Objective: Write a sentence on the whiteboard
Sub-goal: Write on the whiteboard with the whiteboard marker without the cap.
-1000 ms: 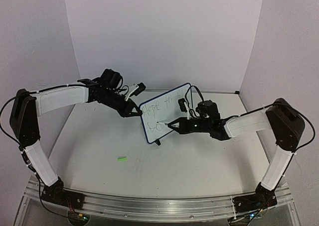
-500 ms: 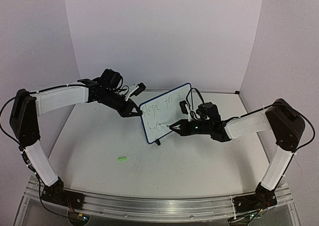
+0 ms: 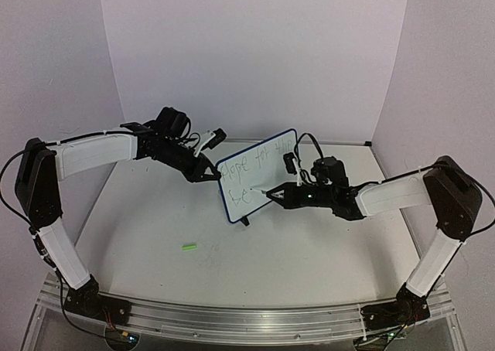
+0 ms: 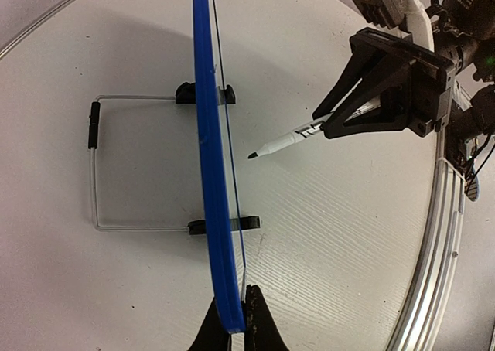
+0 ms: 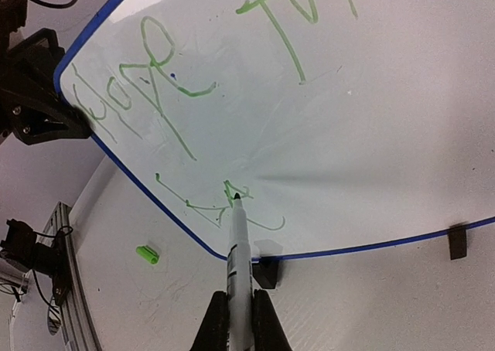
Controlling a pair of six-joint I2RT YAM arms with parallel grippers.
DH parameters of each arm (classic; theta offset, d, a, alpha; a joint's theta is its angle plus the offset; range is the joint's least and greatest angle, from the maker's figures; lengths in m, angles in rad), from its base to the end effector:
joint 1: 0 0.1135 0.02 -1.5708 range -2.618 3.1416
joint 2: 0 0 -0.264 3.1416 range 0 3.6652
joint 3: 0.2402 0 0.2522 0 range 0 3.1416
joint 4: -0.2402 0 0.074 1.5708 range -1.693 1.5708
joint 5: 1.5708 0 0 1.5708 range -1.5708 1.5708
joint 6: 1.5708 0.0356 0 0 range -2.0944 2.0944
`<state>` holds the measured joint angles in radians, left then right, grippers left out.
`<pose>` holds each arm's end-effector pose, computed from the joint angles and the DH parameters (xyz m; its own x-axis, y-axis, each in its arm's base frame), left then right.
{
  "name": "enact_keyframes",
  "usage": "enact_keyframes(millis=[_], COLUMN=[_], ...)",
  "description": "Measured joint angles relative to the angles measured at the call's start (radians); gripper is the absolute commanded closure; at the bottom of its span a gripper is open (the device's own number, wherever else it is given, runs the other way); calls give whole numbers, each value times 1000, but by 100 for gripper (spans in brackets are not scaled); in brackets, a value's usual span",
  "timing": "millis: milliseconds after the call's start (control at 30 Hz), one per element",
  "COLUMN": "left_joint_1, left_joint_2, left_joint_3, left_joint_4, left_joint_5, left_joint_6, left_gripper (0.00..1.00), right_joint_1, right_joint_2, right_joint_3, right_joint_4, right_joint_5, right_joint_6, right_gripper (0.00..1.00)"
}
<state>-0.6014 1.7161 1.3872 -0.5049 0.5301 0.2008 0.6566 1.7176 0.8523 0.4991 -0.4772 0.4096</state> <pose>0.3030 -0.2297 0.2748 -0.4450 0.5141 -0.7332 0.8747 0.4251 -0.2328 0.2766 0.2338 0.1893 -0.6114 -0.0245 -0.7910 -0.6960 0.4923 0.5227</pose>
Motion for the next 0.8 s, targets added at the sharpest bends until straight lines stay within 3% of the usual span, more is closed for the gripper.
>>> enact_keyframes(millis=[800], left_joint_1=[0], left_joint_2=[0], left_joint_3=[0], left_joint_4=[0], left_joint_5=[0], left_joint_6=[0], left_gripper=[100], right_joint_1=[-31], right_joint_2=[52], right_joint_3=[39], right_joint_4=[8], right_joint_5=[-14], right_joint_6=[10], right_gripper=[100])
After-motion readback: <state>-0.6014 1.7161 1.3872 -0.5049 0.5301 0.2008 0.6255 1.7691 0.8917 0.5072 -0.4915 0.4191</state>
